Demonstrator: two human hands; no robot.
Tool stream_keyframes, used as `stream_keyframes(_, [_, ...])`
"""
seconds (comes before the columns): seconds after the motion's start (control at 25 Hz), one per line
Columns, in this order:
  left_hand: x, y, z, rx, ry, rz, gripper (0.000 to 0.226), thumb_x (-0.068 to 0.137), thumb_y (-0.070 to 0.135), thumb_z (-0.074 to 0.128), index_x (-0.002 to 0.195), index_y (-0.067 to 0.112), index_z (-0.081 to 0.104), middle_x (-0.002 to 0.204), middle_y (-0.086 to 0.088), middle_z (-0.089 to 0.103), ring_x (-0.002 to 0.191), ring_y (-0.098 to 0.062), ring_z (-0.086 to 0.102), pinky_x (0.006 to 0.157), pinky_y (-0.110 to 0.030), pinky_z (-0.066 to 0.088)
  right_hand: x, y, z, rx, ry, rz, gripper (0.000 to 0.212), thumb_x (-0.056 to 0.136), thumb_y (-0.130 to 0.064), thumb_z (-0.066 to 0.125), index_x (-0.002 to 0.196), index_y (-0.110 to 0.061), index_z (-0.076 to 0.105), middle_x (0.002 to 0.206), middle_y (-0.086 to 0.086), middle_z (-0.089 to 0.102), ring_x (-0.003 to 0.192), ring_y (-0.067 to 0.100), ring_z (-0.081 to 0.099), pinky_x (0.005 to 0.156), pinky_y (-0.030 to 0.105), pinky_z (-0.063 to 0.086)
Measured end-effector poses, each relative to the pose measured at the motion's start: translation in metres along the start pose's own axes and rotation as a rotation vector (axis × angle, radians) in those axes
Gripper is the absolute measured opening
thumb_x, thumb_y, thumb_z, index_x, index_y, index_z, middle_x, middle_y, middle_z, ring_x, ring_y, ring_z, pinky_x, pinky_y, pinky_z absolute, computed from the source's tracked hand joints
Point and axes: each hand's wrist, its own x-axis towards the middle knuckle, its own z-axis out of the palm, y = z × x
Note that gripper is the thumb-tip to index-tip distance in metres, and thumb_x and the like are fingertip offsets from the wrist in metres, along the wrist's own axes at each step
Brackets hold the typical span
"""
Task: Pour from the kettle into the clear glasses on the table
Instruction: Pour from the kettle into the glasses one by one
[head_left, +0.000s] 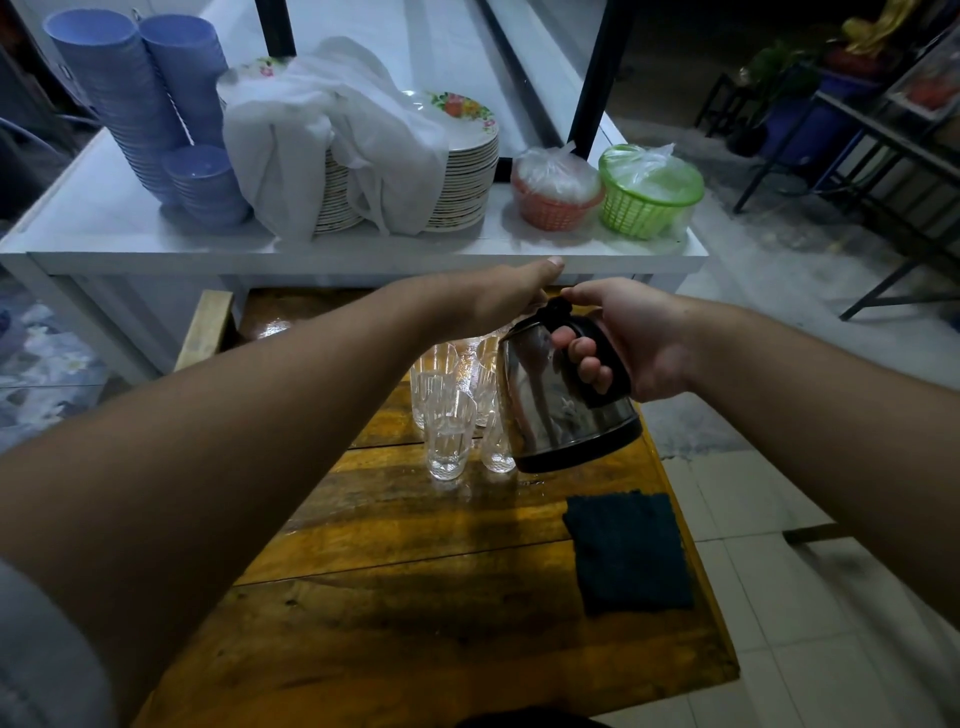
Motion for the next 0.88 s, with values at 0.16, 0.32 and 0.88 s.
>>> stream_keyframes(0.16, [0.003,-0.003,-0.004,-0.003,-0.052,-0.024,0.075,0.101,0.054,0.012,0.140,0.000,0.047,0.148,-0.016,0.047,0.131,-0.019,0.043,0.094,-0.026,0.031,-0.002,-0.002,0.001,-0.004,0.015,0.007,0.059,0.103,-0.054,0.042,0.067,-0.013,0.064,0.051,-0.003,0.050,0.039,0.011,0.049,0.035,0.020,0.038])
stream_keyframes(0.32, [0.004,-0.004,-0.006,-0.021,-0.029,-0.031,0.074,0.100,0.056,0.014,0.138,0.002,0.049,0.144,-0.015,0.050,0.124,-0.016,0.046,0.091,-0.027,0.031,-0.003,-0.006,0.005,-0.011,0.026,0.022,0.058,0.103,-0.054,0.042,0.067,-0.014,0.063,0.052,-0.003,0.050,0.040,0.011,0.049,0.036,0.020,0.038])
stream_keyframes(0.88, [0.000,-0.005,-0.007,-0.028,0.008,-0.033,0.073,0.102,0.053,0.014,0.136,-0.001,0.050,0.134,-0.015,0.054,0.119,-0.019,0.049,0.079,-0.024,0.037,-0.004,-0.015,0.012,-0.044,0.064,0.039,0.060,0.104,-0.051,0.042,0.062,-0.013,0.064,0.049,-0.004,0.050,0.039,0.009,0.049,0.035,0.019,0.038])
